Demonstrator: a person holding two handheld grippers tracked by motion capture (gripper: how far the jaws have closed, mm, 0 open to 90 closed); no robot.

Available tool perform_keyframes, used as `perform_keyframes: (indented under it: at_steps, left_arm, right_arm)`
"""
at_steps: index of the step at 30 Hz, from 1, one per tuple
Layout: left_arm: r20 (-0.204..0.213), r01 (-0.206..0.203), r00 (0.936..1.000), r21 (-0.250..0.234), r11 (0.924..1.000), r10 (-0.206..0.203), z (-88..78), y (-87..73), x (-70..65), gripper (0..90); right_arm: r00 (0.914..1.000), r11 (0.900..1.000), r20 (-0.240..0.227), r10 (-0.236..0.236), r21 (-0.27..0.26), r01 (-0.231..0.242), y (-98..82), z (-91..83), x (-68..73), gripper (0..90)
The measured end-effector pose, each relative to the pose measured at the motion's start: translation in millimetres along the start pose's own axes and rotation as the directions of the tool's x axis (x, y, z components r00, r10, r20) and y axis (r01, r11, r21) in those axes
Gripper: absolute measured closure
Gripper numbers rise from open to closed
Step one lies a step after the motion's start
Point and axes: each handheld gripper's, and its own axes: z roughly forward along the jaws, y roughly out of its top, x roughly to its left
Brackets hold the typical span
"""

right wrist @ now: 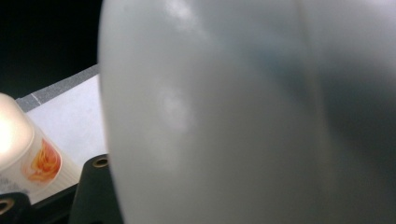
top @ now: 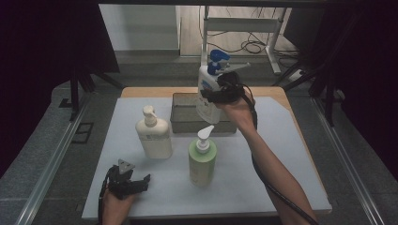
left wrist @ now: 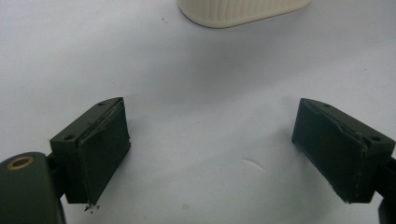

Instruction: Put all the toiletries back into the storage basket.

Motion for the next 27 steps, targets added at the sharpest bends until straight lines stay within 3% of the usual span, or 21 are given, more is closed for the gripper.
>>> perform_keyframes:
  at_steps: [12,27]
  left_arm:
    - [0.001,0.0,1.0,0.0,1.0,0.0,0.0,0.0,0.0,10.6]
    - [0.0,0.001,1.0,0.001,1.0,-0.001,0.1,0.1,0.2,10.5]
  right_arm:
    - [1.0,1.0,-0.006,0.005,-0.013,-0.005,15.9,28.4,12.8,38.0]
    - [1.0,1.0,0.002,0.009,-0.008,-0.009,21.8,64.8,21.2,38.0]
